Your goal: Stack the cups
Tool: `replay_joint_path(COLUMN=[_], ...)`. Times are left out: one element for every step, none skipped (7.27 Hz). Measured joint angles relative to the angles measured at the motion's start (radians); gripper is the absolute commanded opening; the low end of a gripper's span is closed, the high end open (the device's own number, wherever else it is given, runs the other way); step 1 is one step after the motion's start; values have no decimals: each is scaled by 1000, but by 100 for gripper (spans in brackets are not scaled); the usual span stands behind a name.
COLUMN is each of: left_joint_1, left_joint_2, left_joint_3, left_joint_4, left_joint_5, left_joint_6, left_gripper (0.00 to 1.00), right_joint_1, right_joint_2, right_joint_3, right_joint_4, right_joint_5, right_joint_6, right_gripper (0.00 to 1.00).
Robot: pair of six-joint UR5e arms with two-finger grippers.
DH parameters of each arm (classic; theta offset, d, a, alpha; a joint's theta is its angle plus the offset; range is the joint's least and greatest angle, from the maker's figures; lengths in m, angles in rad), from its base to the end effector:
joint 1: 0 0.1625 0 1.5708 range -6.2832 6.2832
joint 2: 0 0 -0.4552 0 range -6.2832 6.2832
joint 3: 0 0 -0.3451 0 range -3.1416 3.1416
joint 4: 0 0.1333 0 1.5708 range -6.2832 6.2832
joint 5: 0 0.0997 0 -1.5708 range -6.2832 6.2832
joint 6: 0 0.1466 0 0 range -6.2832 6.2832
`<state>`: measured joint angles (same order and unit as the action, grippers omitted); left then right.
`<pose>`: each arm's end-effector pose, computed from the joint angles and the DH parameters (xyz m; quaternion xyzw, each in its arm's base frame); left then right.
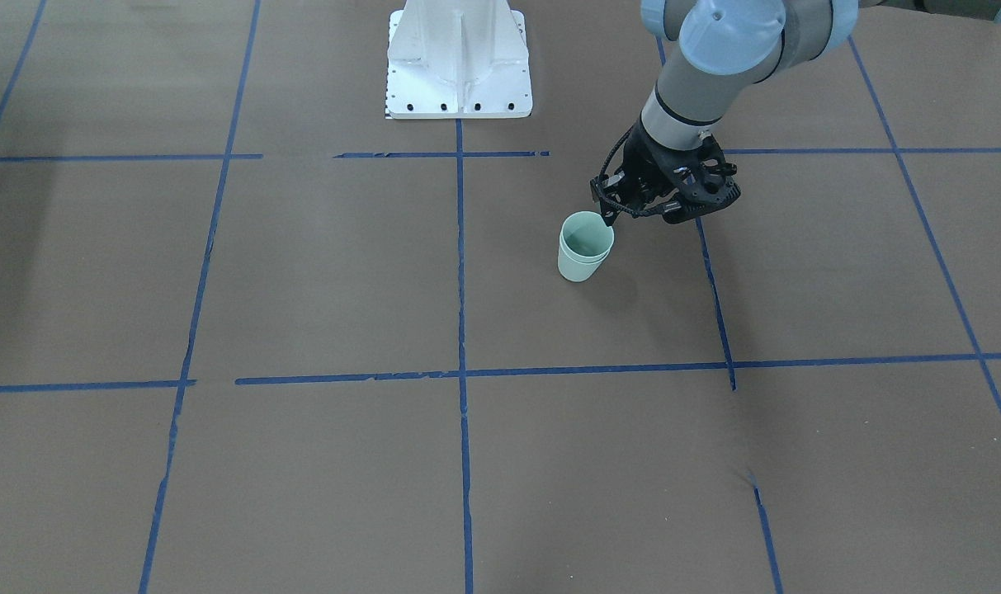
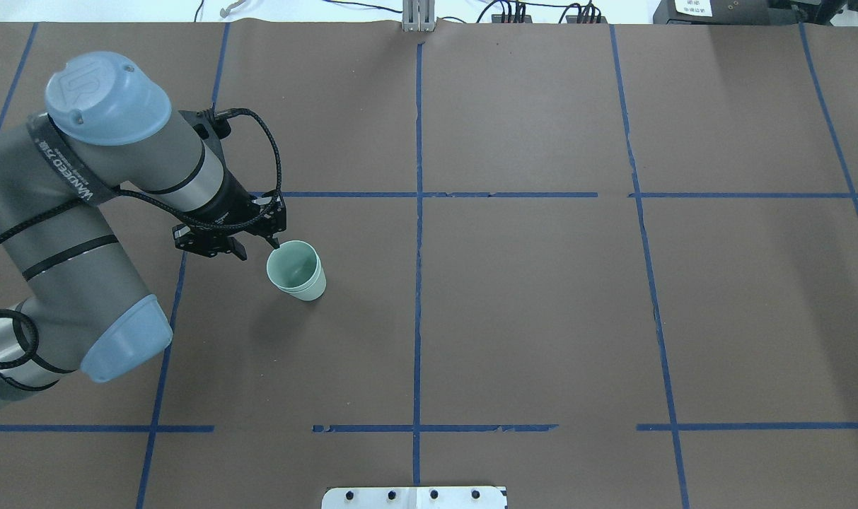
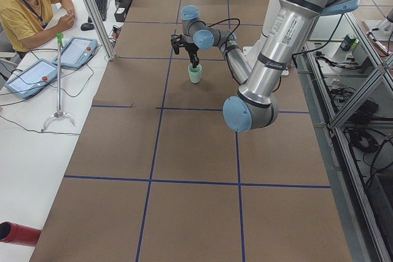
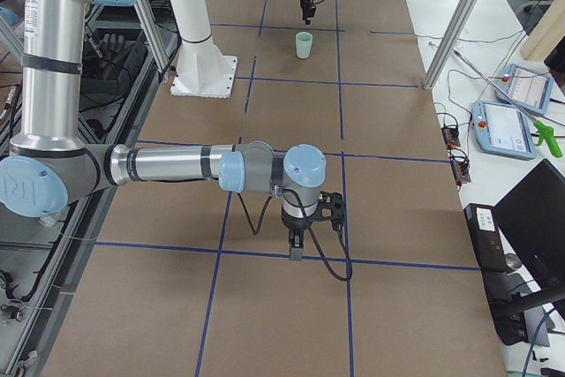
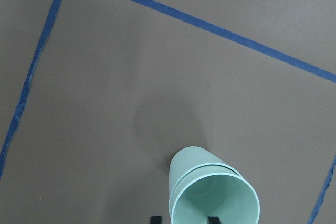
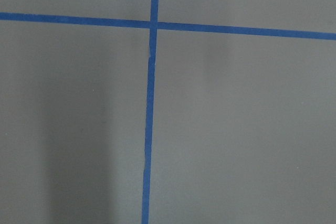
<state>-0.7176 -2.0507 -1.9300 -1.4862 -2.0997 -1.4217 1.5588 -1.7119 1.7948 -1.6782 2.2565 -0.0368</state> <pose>0.4131 -0.4393 0.3334 -0.0712 0.4247 -0.1592 0.8884 0.0359 -0.3772 0.7005 -0.0074 -0.3363 -0.0189 0.9415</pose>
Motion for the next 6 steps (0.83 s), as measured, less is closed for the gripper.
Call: replay_joint_path(left_joint_1=[-3, -8, -20, -59, -130, -224], left_joint_2=[3, 12, 32, 70, 129, 208], left_joint_3=[-14, -41, -68, -82, -85, -82], left_joint_4=[-3, -8, -10, -10, -9, -7], left_joint_5=[5, 5, 3, -4, -31, -76], left_joint_6=[-7, -6, 35, 139, 300, 514], left_gripper=[100, 100, 100, 100, 100, 100], right_joint_1=[0, 0, 0, 1, 1, 1], right_joint_2=[0, 0, 0, 0, 0, 0], right_joint_3=[0, 0, 0, 0, 0, 0], right_joint_4=[0, 0, 0, 0, 0, 0], right_joint_5=[0, 0, 0, 0, 0, 0], right_joint_6=[0, 0, 0, 0, 0, 0], right_gripper=[100, 100, 100, 100, 100, 100])
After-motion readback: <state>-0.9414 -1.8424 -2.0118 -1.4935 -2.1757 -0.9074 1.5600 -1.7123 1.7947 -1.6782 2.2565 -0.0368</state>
